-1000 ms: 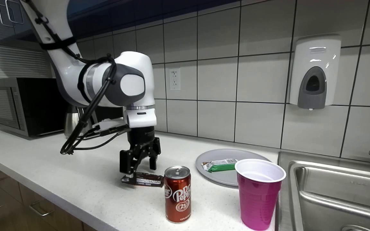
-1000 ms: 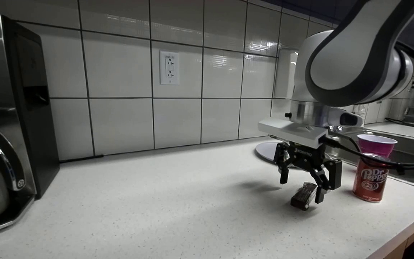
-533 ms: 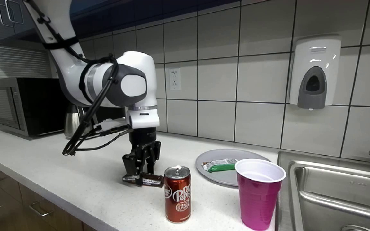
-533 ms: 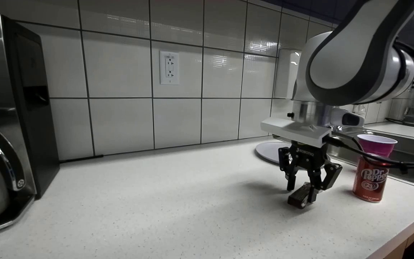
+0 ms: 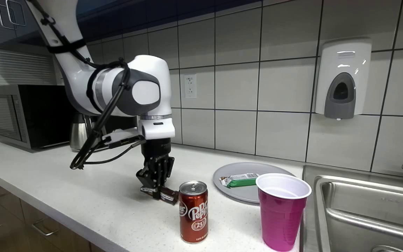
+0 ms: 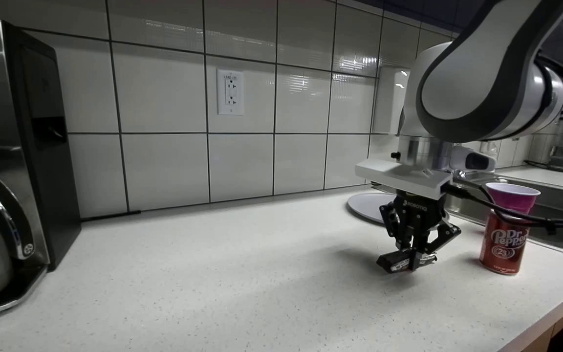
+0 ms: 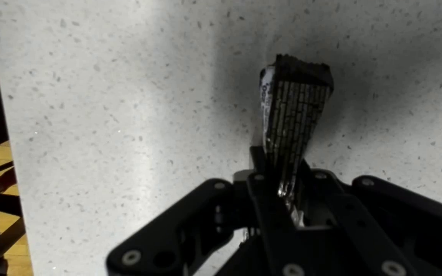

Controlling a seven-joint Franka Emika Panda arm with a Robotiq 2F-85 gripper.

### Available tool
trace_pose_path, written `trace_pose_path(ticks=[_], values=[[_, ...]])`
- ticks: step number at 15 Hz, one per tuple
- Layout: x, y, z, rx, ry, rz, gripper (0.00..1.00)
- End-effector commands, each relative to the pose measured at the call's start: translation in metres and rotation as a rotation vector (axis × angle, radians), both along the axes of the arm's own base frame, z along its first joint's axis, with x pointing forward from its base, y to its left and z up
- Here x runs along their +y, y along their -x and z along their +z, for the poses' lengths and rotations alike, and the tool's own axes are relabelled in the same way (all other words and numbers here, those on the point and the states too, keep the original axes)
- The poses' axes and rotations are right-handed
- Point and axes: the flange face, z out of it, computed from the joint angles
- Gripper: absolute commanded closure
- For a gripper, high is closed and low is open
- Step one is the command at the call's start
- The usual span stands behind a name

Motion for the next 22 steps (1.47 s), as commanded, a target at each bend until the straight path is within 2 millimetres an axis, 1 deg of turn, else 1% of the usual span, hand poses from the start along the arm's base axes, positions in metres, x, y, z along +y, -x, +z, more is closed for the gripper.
trace_pose_path(ticks=[1,6,9,13,15,19,22], values=[[-0.003,-0.002,0.016,-0.032,-0.001,0.047,0.96],[-0.006,-0.009,0.036,-0.065,0.015,0.134,0.96],[-0.016,-0.013,0.047,-0.074,0.021,0.2,0.96],[-0.038,-0.022,0.058,-0.077,0.025,0.292,0.96],[-0.052,-0.03,0.063,-0.074,0.033,0.336,0.96],[-0.079,-0.05,0.072,-0.066,0.043,0.414,0.96],[-0.101,-0.07,0.077,-0.062,0.053,0.462,0.96]])
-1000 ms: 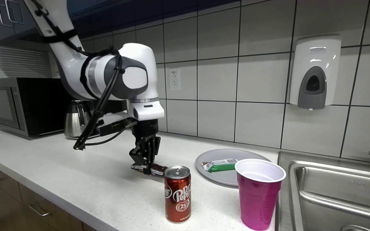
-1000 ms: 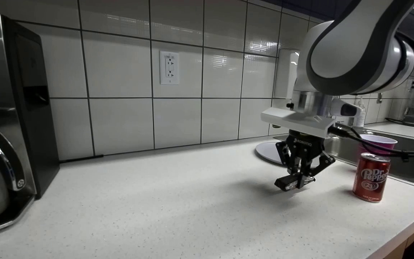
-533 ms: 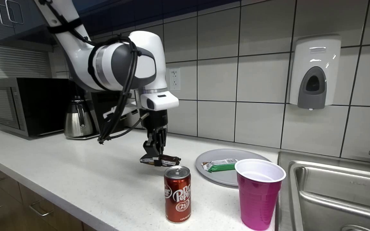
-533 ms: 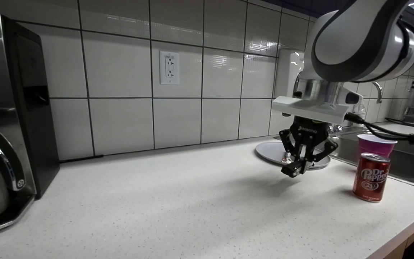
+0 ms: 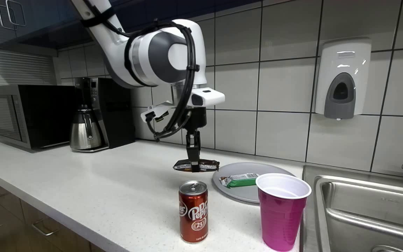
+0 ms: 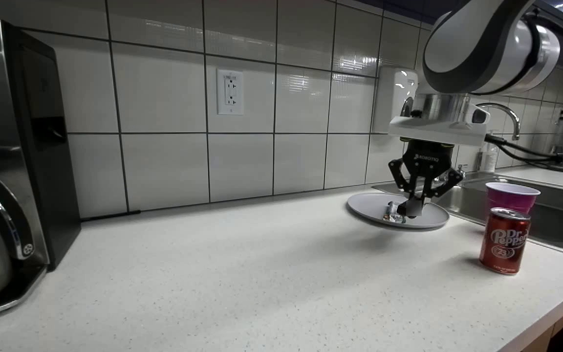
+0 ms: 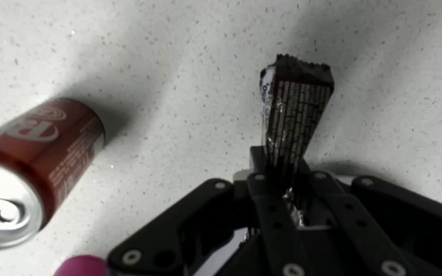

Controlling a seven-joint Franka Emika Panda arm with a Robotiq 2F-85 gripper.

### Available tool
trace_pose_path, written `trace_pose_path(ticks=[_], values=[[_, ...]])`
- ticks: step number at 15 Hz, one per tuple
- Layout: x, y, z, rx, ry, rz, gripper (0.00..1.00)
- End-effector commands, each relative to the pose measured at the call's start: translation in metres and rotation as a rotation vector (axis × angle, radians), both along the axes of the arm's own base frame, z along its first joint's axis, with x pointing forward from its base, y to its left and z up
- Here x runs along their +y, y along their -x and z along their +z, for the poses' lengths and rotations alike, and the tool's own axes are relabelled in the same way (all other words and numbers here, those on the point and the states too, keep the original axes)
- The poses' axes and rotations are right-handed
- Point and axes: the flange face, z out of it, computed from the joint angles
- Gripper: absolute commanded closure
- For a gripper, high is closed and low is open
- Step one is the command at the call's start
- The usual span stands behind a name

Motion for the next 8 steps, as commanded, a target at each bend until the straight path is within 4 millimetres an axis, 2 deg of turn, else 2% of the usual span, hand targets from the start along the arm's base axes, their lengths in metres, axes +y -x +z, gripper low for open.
trace_pose_path(ticks=[1,8], values=[[-0.028,-0.029,0.008,0.018,0.022,0.071,0.96],[-0.078,-0.08,0.0,0.024,0.05,0.139,0.96]])
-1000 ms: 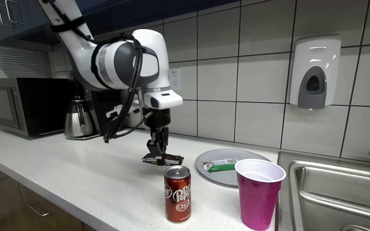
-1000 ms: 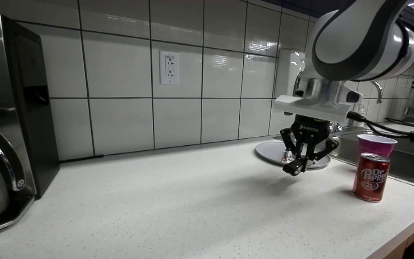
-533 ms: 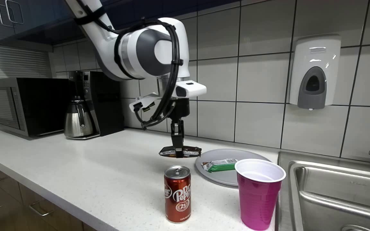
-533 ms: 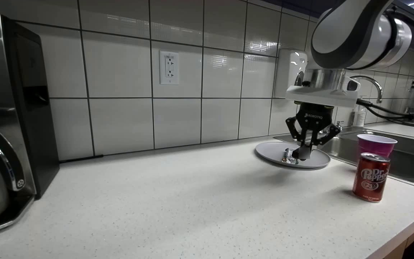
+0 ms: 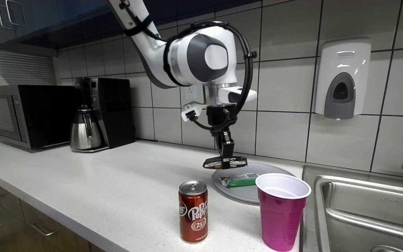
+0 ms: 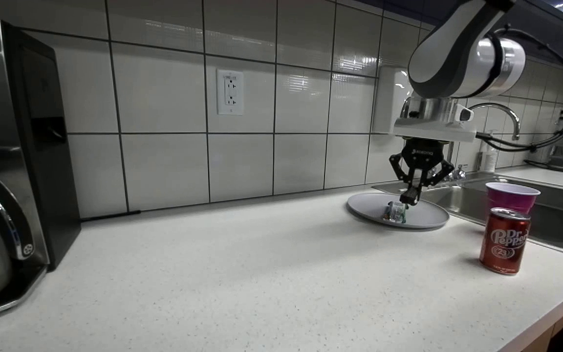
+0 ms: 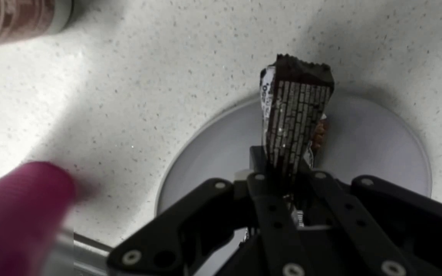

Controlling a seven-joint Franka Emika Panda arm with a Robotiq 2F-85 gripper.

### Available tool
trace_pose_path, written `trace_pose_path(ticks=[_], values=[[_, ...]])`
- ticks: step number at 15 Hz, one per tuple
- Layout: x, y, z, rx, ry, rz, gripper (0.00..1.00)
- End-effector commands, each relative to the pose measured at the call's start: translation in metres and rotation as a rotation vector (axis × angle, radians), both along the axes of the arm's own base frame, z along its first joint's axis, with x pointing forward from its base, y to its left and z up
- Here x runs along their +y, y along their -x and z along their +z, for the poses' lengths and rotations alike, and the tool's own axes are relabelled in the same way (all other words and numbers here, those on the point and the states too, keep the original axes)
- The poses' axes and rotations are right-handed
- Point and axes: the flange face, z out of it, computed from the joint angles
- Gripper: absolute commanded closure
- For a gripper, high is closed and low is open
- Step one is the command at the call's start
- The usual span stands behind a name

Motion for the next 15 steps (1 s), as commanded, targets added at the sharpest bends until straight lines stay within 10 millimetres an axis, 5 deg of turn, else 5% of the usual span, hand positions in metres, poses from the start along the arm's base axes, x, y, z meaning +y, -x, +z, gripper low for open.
trace_pose_path(ticks=[1,15], values=[[-0.023,-0.033,-0.003,0.024,0.011,0.045,0.96],[-0.074,-0.098,-0.016,0.005,0.052,0.063,0.96]])
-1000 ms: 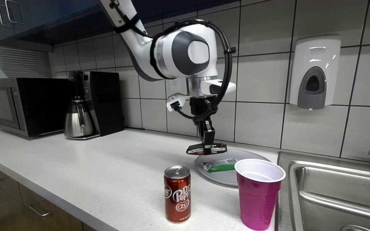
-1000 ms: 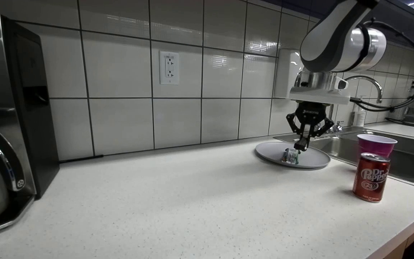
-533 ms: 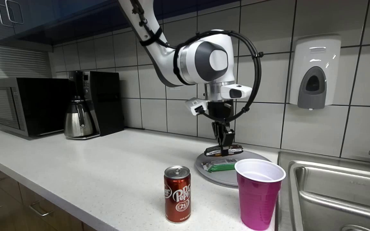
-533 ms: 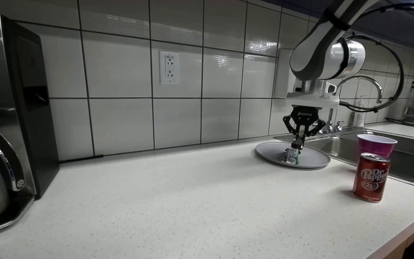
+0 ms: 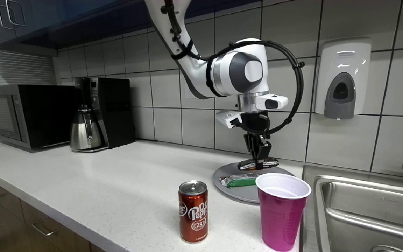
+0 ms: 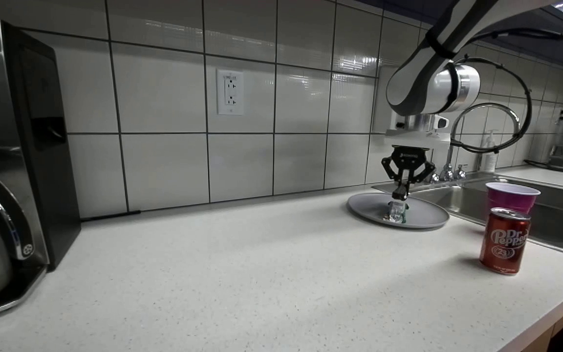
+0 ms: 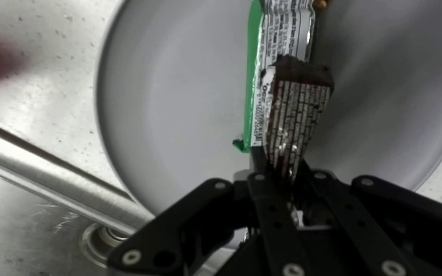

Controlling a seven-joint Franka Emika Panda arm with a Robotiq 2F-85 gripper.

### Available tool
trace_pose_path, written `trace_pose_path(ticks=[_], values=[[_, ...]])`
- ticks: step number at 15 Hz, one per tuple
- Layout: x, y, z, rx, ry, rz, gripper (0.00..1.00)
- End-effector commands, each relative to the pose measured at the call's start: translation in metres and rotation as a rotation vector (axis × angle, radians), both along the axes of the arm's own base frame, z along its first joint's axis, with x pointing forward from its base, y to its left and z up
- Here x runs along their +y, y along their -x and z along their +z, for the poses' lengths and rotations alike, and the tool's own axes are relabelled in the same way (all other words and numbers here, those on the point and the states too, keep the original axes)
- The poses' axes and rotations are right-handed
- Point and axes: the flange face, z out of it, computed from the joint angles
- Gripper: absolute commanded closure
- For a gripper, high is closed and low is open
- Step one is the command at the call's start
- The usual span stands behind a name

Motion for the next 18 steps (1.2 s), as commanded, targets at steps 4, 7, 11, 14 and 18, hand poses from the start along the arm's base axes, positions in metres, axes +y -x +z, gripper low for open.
trace_pose_path(ticks=[4,7,11,14,18], values=[[-0.012,-0.027,0.005,-0.003,0.001,0.021,0.96],[-0.008,-0.036,0.002,0.0,0.003,0.04,0.96],[0.0,-0.049,-0.005,0.01,-0.003,0.067,0.96],[0.008,-0.057,-0.01,0.015,-0.01,0.089,0.96],[0.018,-0.067,-0.017,0.024,-0.021,0.111,0.96]])
